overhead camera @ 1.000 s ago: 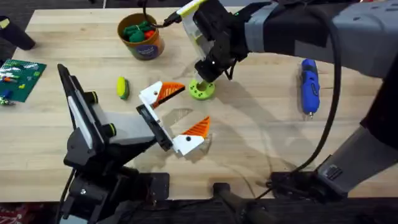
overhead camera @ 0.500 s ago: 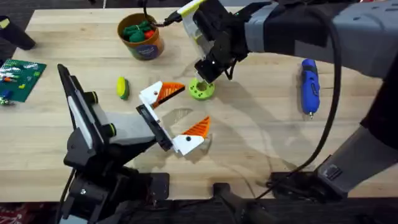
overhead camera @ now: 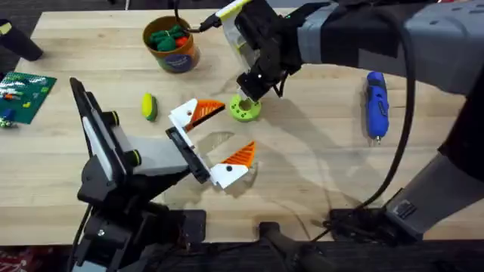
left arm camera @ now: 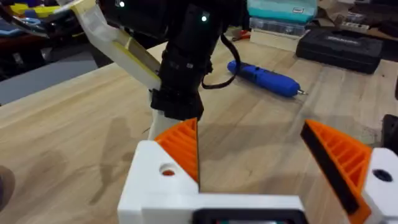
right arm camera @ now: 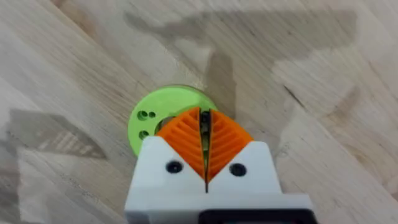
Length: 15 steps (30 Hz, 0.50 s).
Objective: Pick up the gripper from the table and insert it into the empty holder that is missing its gripper. Then pick up a screw, insert it into the mounting hole, and use the screwdriver to tighten it. Finally, clean up the table by picking up the vegetable and placing it into the bucket.
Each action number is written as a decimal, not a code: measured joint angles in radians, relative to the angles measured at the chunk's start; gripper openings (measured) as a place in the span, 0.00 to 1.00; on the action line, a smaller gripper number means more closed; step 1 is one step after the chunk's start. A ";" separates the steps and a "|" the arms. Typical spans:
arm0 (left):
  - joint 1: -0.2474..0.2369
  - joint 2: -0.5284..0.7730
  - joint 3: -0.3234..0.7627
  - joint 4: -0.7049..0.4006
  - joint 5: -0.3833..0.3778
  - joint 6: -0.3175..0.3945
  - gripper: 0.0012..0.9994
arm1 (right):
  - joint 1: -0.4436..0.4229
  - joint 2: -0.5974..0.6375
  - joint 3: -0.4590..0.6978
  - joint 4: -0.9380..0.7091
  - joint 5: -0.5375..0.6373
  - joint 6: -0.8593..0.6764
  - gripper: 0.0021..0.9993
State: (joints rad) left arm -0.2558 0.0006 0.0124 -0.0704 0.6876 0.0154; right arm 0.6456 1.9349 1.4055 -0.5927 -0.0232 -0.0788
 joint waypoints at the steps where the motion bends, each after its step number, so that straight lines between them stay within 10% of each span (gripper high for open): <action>1: 0.000 0.000 0.000 0.000 0.000 0.000 0.99 | 0.000 -0.001 0.000 -0.002 0.000 0.000 0.01; 15: 0.000 0.000 0.000 0.000 0.000 0.000 0.99 | 0.000 -0.109 0.000 -0.052 0.000 0.000 0.01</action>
State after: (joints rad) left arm -0.2558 0.0006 0.0124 -0.0704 0.6876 0.0154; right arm 0.6456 1.8261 1.4055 -0.6443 -0.0235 -0.0787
